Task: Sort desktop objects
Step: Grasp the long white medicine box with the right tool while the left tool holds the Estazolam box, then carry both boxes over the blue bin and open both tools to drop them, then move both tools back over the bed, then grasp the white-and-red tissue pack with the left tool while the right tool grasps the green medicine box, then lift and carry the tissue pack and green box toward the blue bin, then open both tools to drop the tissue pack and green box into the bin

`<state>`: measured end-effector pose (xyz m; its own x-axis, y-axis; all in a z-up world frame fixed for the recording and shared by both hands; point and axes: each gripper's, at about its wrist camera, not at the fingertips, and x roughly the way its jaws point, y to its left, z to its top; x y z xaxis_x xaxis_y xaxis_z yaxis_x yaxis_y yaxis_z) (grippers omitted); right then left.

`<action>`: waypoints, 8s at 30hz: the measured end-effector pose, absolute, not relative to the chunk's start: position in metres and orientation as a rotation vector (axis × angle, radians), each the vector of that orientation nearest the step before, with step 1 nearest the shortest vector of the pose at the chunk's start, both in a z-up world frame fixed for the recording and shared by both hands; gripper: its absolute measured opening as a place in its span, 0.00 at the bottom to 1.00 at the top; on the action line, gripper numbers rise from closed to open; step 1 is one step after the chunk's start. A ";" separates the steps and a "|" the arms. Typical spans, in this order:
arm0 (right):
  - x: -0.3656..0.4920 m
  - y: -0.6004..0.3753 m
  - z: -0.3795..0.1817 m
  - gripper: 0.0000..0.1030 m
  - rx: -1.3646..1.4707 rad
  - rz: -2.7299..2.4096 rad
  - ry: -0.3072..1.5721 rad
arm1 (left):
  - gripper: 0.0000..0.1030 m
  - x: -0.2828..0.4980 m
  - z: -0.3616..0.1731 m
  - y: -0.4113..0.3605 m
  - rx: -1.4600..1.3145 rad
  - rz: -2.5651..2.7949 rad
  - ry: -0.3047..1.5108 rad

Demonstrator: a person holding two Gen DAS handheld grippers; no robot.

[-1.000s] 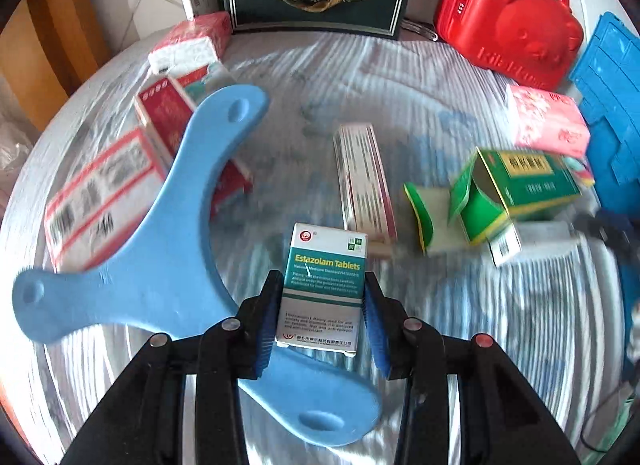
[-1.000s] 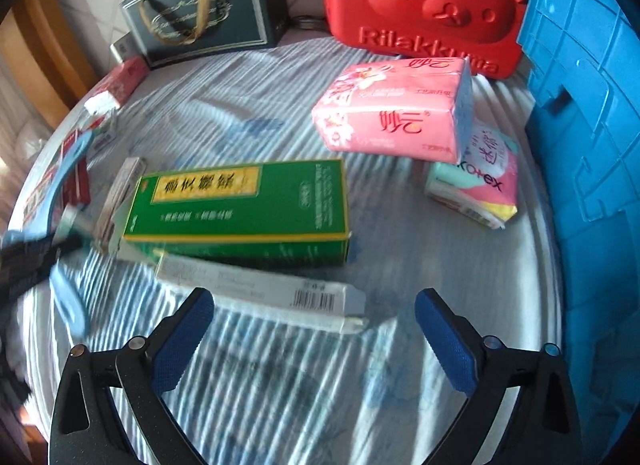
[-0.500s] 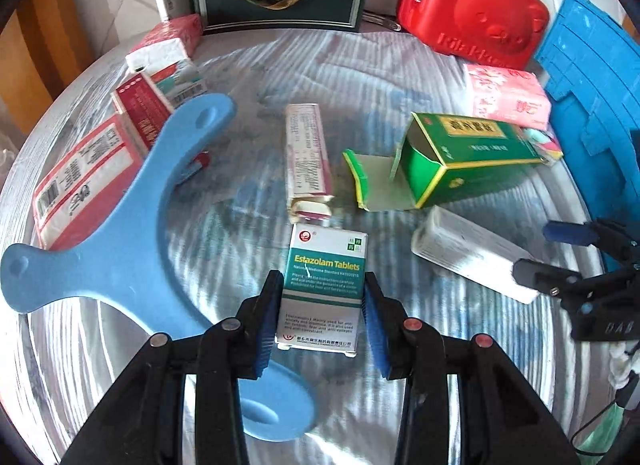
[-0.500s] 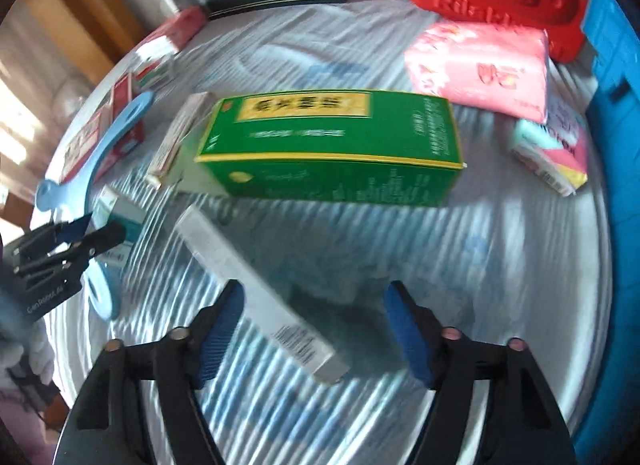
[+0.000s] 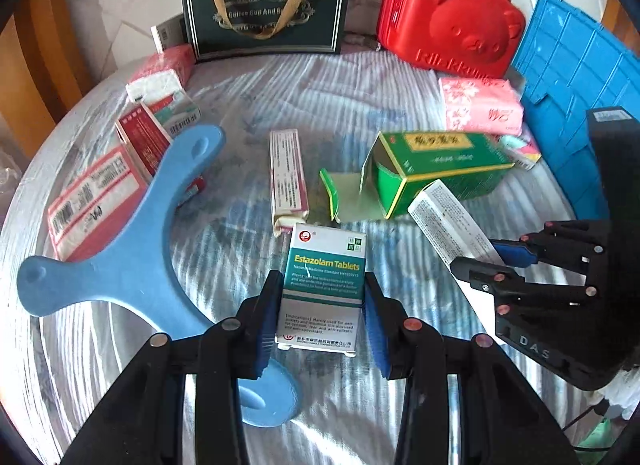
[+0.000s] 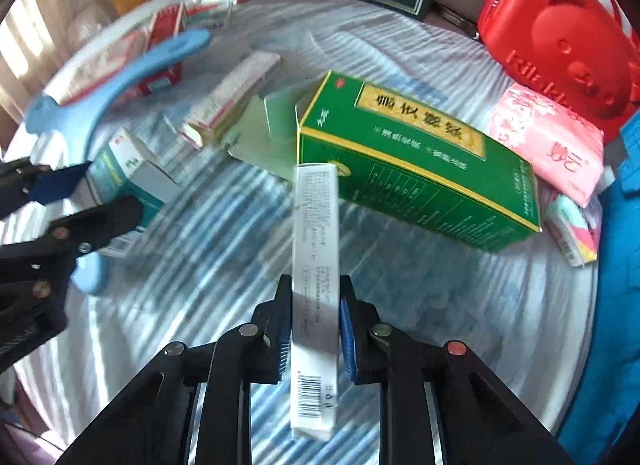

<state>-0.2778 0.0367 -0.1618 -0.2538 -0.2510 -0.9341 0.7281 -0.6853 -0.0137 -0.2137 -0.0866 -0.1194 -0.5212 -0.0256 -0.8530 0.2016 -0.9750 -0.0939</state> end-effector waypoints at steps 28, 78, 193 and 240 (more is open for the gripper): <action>-0.176 0.250 0.124 0.20 0.709 -2.698 0.219 | 0.38 -0.156 0.116 0.111 0.736 -3.187 -0.008; -0.230 0.555 0.104 0.93 0.849 -3.133 0.195 | 0.70 -0.219 0.150 0.386 0.840 -3.260 -0.269; -0.362 0.034 -0.116 0.61 1.704 -2.433 0.169 | 0.87 -0.184 -0.111 -0.321 1.295 -2.400 0.296; -0.203 0.505 0.203 0.57 0.654 -3.057 -0.043 | 0.87 -0.217 0.167 0.280 0.893 -3.288 -0.039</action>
